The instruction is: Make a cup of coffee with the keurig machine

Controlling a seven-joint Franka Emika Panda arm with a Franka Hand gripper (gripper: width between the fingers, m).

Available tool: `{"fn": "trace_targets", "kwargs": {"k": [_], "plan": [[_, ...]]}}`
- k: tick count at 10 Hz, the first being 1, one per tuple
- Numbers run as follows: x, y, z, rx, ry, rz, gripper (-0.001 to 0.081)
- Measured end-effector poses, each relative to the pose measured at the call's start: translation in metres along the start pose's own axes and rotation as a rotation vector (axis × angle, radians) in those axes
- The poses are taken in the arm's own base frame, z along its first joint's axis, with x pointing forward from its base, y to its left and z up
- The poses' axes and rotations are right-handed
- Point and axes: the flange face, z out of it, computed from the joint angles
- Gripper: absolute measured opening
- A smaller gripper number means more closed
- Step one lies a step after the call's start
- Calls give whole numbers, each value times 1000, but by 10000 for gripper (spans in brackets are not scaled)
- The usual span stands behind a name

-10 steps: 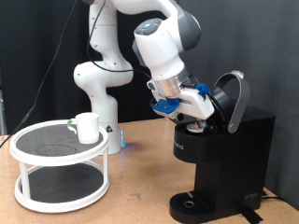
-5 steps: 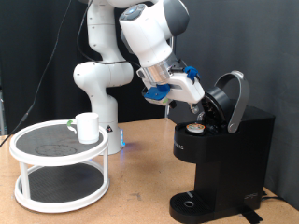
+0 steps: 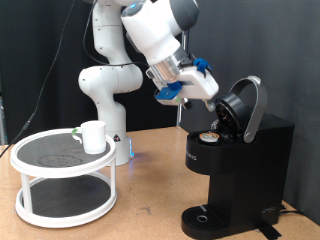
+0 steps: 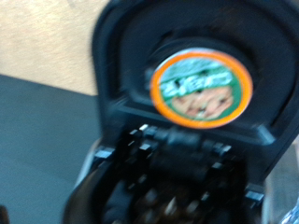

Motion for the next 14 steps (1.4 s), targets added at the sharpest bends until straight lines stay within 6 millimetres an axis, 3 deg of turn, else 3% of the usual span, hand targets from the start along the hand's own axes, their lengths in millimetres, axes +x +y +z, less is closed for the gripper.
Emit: {"fn": "trace_targets", "kwargs": {"k": [5, 11, 14], "plan": [[-30, 15, -47, 46, -83, 77, 808], [-39, 23, -58, 19, -69, 75, 808], [-51, 27, -59, 1, -151, 68, 808]]}}
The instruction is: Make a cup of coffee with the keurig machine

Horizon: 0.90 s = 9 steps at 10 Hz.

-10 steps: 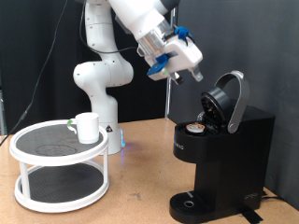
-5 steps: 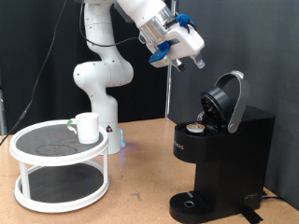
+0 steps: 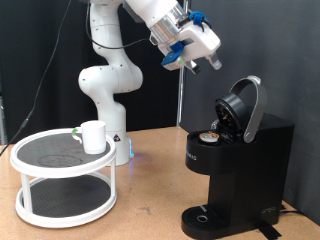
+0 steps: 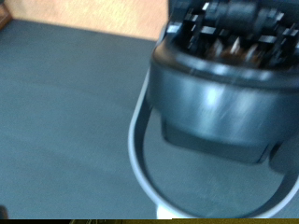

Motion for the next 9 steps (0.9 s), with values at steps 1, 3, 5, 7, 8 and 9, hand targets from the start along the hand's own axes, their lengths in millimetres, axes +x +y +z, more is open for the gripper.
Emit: {"fn": "trace_targets", "kwargs": {"k": [1, 3, 5, 7, 8, 9], "plan": [[-10, 4, 0, -7, -25, -8, 808], [-35, 16, 9, -20, -25, -54, 808], [-57, 29, 26, -43, -7, -99, 808], [-77, 43, 44, -65, 7, -111, 808], [-87, 51, 52, -73, 12, -105, 808], [-96, 59, 60, -80, 7, -79, 808]]}}
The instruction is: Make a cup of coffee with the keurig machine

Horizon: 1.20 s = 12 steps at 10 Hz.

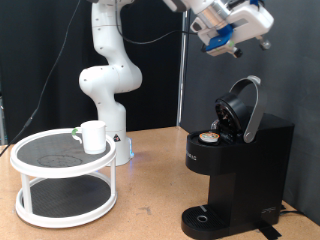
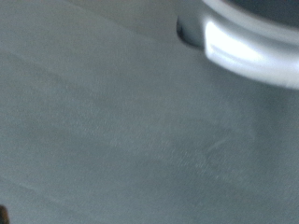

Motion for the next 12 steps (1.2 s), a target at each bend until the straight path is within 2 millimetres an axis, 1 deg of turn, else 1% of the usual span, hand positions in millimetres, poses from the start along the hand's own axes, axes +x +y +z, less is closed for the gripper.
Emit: {"fn": "trace_targets", "kwargs": {"k": [3, 5, 8, 12], "plan": [[-28, 18, 27, -20, -20, 119, 808], [-38, 26, 40, -33, -11, 137, 808], [-42, 34, 55, -29, 36, 112, 808], [-41, 36, 75, -15, 96, 99, 808]]}}
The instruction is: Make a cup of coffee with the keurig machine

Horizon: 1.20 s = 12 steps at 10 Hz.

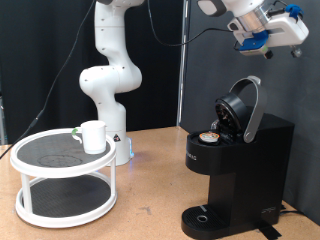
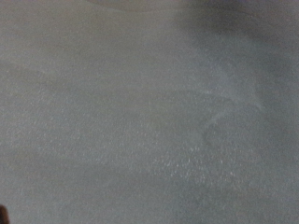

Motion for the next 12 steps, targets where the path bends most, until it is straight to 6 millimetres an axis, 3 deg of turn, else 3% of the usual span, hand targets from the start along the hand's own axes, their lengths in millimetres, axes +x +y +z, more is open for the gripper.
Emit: {"fn": "trace_targets", "kwargs": {"k": [4, 5, 6, 7, 8, 10, 11, 12], "plan": [[1, -2, 4, 10, 18, -16, 794], [2, -2, 4, 12, 32, -24, 619], [4, -2, 4, 8, 46, -26, 619], [7, -3, 3, 0, 62, -25, 430], [11, -6, 3, 2, 78, -24, 430], [20, -15, 5, 20, 108, -21, 155], [26, -21, 5, 26, 119, -11, 155], [32, -27, 5, 29, 125, 2, 34]]}}
